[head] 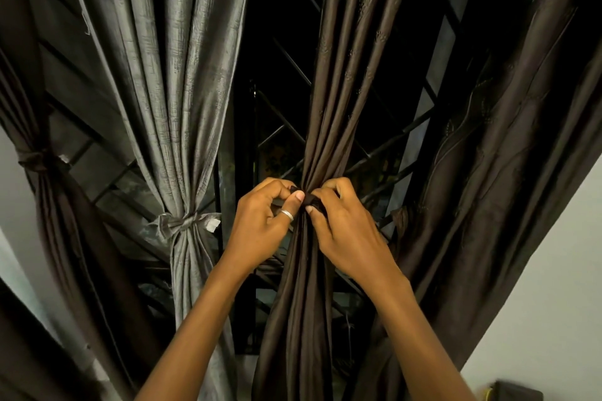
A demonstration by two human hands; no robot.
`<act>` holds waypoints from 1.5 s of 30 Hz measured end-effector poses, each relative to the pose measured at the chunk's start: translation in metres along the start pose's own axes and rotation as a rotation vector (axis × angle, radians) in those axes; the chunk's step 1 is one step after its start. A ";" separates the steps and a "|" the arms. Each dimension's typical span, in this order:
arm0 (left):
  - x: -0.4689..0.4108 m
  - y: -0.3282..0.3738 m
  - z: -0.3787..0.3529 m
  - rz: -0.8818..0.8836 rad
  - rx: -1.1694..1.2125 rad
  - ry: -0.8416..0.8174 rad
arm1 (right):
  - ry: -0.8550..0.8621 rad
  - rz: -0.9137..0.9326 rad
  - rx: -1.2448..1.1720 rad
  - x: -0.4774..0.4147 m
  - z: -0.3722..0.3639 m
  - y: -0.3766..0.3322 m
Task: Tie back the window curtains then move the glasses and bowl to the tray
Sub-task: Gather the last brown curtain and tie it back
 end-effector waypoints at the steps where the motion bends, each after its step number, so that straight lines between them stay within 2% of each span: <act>1: 0.000 0.001 0.000 0.000 0.006 0.002 | 0.034 -0.010 -0.020 0.003 0.001 0.001; 5: 0.003 0.002 0.000 0.010 0.018 0.014 | 0.191 -0.033 -0.144 0.014 0.006 0.003; 9: 0.005 -0.001 -0.001 0.018 0.044 0.016 | 0.387 -0.021 -0.073 0.026 0.016 -0.001; 12: 0.006 -0.002 -0.001 0.018 0.020 0.033 | 0.441 0.004 -0.049 0.032 0.017 -0.003; 20: 0.019 -0.004 0.002 0.027 -0.179 0.171 | 0.404 0.035 -0.031 0.032 0.013 -0.002; 22: 0.018 -0.008 0.001 0.056 -0.095 0.172 | 0.402 0.034 -0.036 0.031 0.014 -0.002; 27: 0.015 -0.026 -0.011 0.177 0.316 0.124 | 0.415 0.016 -0.104 0.031 0.017 0.003; 29: 0.015 -0.025 -0.010 0.175 0.359 0.131 | 0.422 -0.014 -0.184 0.031 0.019 0.011; 35: 0.012 -0.015 -0.004 0.096 0.233 0.136 | 0.429 -0.092 -0.385 0.032 0.024 0.037; 45: 0.012 -0.026 0.014 0.107 0.081 0.137 | 0.374 -0.244 -0.712 0.038 0.018 0.079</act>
Point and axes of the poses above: each hand's wrist, its own x-axis away from the middle knuckle, its own z-axis out of the back of the hand, y = z × x, the point moved 9 cm from there along -x, towards the middle knuckle, and after that the axes turned 12 degrees about -y, right-handed, at the moved point
